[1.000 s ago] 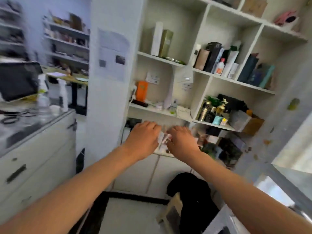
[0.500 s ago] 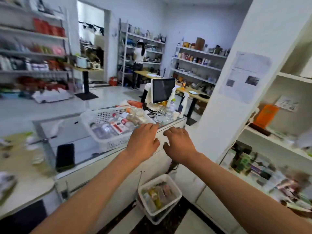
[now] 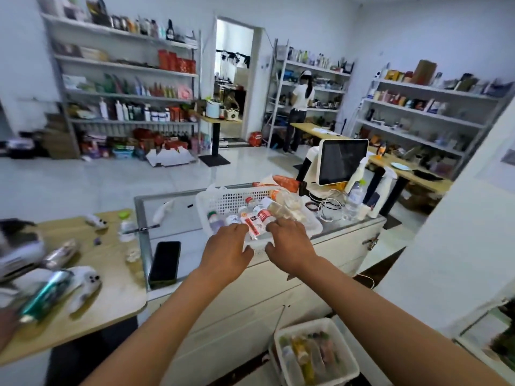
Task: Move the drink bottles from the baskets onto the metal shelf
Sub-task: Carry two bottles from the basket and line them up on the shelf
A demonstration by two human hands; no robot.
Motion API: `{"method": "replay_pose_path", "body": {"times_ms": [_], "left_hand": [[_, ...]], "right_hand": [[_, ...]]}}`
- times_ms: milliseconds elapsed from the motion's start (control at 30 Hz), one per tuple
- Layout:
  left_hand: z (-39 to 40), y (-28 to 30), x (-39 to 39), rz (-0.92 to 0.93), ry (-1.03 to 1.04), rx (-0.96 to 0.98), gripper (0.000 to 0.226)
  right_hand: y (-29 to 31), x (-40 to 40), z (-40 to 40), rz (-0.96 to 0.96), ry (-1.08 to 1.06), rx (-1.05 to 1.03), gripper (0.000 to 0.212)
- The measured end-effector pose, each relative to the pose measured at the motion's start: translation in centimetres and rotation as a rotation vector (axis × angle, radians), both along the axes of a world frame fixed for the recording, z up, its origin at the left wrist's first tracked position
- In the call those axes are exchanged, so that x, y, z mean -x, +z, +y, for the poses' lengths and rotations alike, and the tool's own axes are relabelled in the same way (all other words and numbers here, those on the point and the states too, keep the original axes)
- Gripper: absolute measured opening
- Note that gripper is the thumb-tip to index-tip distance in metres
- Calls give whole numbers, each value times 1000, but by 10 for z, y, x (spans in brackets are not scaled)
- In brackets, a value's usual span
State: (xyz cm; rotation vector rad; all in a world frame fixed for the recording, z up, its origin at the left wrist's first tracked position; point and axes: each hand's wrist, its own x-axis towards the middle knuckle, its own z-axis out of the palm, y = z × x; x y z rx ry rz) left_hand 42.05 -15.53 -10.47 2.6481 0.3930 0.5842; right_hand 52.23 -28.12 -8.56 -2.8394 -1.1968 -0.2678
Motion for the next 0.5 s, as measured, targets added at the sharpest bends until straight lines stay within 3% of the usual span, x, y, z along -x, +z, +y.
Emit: {"method": "replay_pose_path", "body": {"times_ms": [267, 500], "left_hand": [[40, -47, -93, 44, 252, 243, 26], [62, -78, -165, 102, 540, 358, 24]], "right_hand": [[-45, -123, 54, 249, 51, -123, 44], [-98, -205, 80, 496, 66, -90, 45]]}}
